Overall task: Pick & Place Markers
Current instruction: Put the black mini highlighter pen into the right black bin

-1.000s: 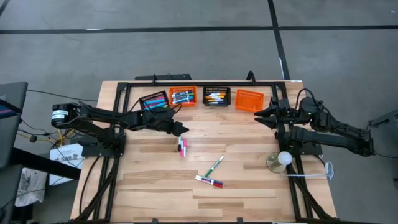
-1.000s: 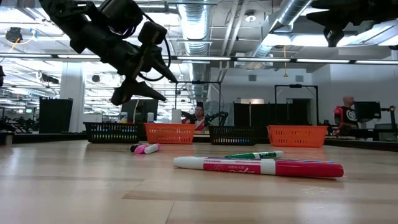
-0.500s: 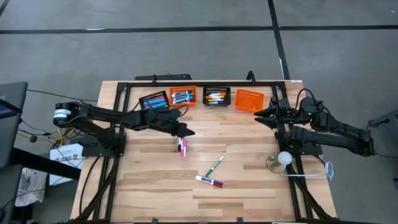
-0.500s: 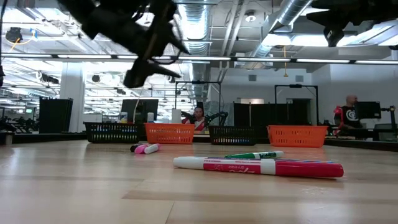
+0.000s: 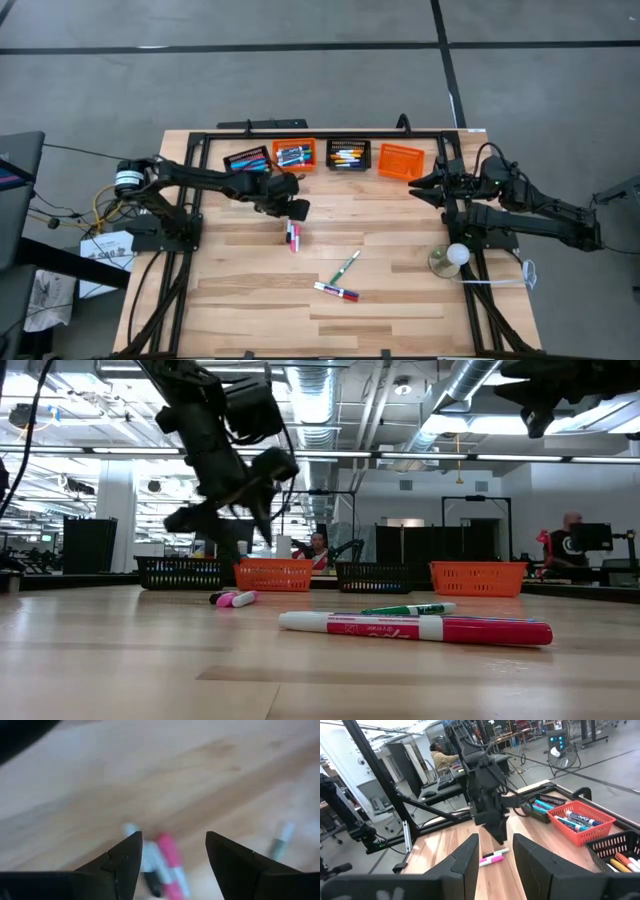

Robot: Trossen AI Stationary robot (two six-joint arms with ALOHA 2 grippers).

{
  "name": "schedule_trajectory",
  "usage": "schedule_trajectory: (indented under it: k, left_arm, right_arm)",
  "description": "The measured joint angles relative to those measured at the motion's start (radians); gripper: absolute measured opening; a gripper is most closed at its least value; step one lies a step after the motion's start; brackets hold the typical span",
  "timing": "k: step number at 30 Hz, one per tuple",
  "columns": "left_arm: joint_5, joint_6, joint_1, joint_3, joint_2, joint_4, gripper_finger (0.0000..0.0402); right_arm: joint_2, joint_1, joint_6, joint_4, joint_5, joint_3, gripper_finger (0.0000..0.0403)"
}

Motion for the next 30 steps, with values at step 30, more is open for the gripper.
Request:
schedule_trajectory:
  k: [30]
  left_arm:
    - [-0.068, -0.173, -0.068, -0.086, 0.090, 0.011, 0.0218]
  right_arm:
    - [0.000, 0.000, 0.000, -0.002, 0.001, 0.000, 0.0111]
